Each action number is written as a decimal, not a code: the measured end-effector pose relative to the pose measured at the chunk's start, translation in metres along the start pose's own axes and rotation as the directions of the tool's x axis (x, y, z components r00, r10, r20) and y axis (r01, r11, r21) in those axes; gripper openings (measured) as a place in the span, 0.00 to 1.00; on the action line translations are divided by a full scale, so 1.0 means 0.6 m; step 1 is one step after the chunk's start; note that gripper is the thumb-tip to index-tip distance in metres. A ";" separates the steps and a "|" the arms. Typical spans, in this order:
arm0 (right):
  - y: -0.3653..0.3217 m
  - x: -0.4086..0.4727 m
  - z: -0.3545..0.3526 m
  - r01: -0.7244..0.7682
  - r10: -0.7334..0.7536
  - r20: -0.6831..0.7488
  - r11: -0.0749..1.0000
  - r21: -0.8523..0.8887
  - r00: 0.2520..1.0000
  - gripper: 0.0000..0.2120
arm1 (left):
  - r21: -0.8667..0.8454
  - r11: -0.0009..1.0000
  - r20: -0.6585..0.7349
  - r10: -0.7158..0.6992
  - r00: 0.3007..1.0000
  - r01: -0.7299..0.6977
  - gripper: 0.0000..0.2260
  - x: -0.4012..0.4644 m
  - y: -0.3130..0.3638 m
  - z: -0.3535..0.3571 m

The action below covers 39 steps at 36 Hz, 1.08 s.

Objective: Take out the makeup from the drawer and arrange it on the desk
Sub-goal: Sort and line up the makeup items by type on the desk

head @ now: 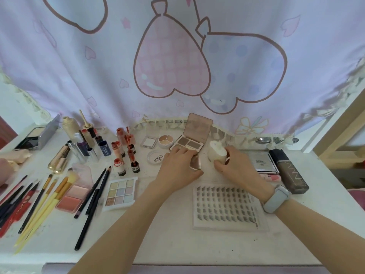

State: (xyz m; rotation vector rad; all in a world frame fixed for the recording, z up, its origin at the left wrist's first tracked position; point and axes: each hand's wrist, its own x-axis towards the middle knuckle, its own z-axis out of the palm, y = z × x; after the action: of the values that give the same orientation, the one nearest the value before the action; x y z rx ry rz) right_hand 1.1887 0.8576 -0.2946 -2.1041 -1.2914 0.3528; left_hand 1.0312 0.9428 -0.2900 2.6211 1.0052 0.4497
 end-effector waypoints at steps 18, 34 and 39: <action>0.023 0.004 -0.031 -0.080 0.078 -0.114 0.997 -0.018 0.990 0.27 | 0.076 0.997 0.029 0.024 0.999 -0.026 0.18 0.086 0.060 0.049; 0.015 -0.123 -0.037 0.600 -0.224 0.671 0.693 -0.400 0.706 0.49 | -0.495 0.859 -0.146 -0.225 0.963 0.126 0.11 -0.120 0.038 -0.007; 0.013 -0.105 -0.038 0.599 -0.216 0.672 0.686 -0.412 0.709 0.47 | -0.659 0.720 -0.081 -0.358 0.930 0.220 0.09 -0.151 0.036 -0.011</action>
State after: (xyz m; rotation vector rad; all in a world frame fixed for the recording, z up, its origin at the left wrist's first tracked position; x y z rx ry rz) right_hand 1.1757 0.7914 -0.2888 -2.1418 -2.5178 0.4206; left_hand 0.9772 0.8665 -0.2924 1.7889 1.0631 0.8273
